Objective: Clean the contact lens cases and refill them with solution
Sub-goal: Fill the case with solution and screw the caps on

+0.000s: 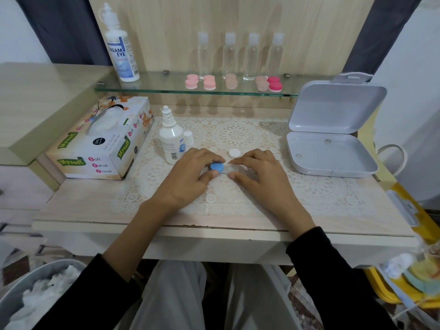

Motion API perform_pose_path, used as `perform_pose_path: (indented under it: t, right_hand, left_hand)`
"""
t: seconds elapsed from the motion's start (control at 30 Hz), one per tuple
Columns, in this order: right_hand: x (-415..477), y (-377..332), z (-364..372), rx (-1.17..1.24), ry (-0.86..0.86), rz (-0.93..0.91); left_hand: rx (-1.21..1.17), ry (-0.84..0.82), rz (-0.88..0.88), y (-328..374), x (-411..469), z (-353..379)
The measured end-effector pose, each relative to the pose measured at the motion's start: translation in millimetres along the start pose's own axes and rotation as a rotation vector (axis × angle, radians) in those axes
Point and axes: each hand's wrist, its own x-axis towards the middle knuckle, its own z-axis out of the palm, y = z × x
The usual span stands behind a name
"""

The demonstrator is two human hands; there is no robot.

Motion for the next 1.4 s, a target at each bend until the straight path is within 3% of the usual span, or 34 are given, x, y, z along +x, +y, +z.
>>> perform_pose_path:
  t: [0.27,1.23,1.4]
  right_hand:
    - [-0.2,0.1,-0.7,0.005,-0.002,0.003]
    - [0.2,1.0,0.8,0.009,-0.001,-0.008]
    - [-0.5,0.9,-0.2,0.013,-0.006,-0.007]
  left_hand:
    - [0.018,0.081,-0.096,0.3,-1.1,1.1]
    - [0.026,-0.032,-0.035,1.0,-4.0,2.5]
    - [0.014,0.04,-0.089,1.6,-4.1,3.4]
